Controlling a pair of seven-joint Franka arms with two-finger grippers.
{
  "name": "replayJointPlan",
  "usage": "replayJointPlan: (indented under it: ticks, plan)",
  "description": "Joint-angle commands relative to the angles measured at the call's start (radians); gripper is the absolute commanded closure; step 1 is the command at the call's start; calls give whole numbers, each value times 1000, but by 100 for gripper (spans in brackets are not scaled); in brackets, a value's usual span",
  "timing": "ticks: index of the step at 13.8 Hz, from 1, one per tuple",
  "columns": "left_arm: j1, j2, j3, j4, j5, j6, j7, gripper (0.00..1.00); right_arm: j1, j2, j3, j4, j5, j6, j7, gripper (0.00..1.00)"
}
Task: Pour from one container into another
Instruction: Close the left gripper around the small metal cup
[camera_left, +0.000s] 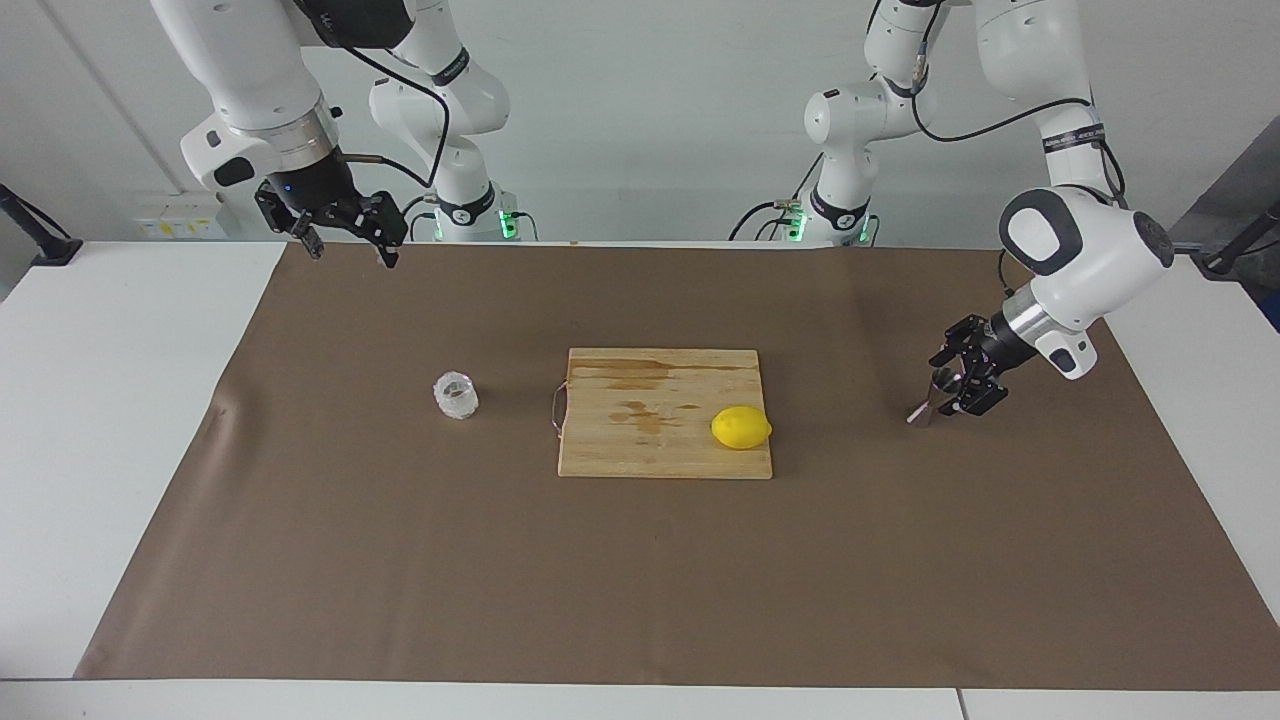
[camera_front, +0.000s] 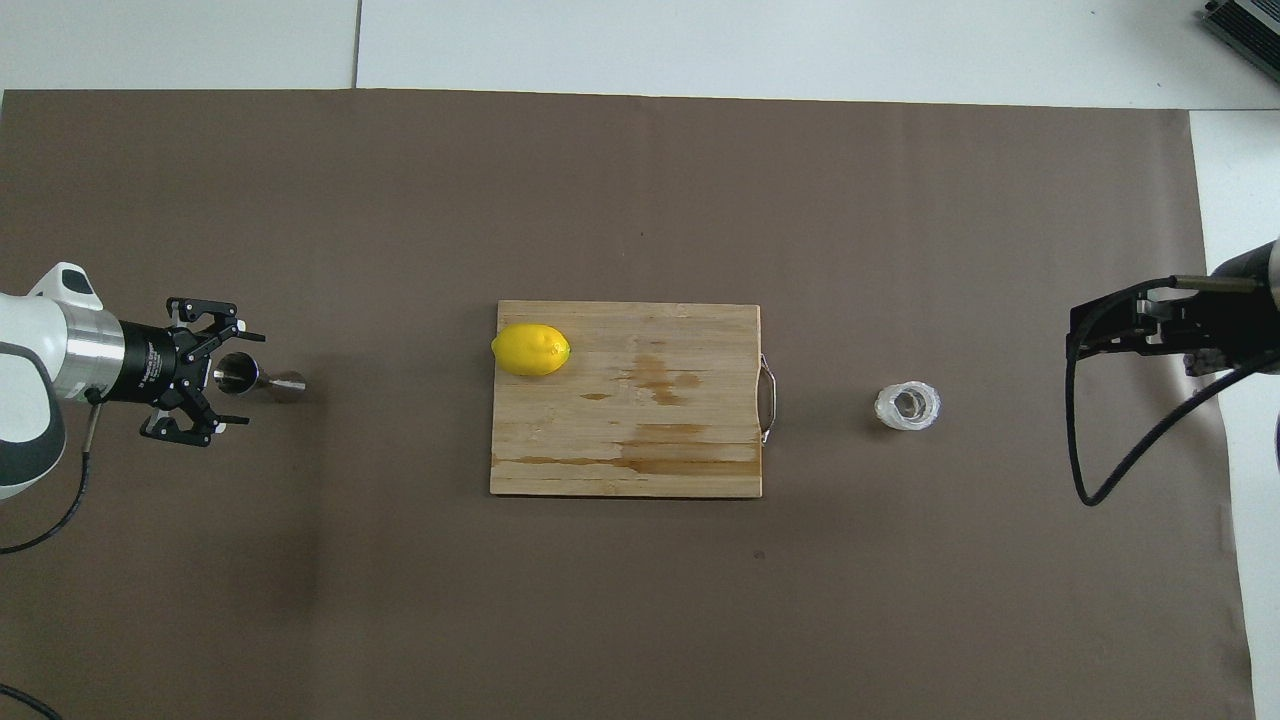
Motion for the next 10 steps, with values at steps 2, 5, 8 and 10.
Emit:
replayJointPlan:
  ticks: [2, 5, 8, 10]
  plan:
    - [-18, -18, 11, -23, -19, 16, -4, 0, -5, -4, -1, -6, 24, -6, -25, 0]
    - [-18, -19, 11, -23, -19, 16, -2, 10, -4, -4, -1, -6, 24, -5, -25, 0]
    - [-18, -18, 11, -24, -19, 18, -2, 15, -4, -4, -1, -6, 24, -6, -25, 0]
    - [-18, -18, 11, -24, -19, 19, -2, 24, -5, -4, -1, -5, 24, -6, -25, 0]
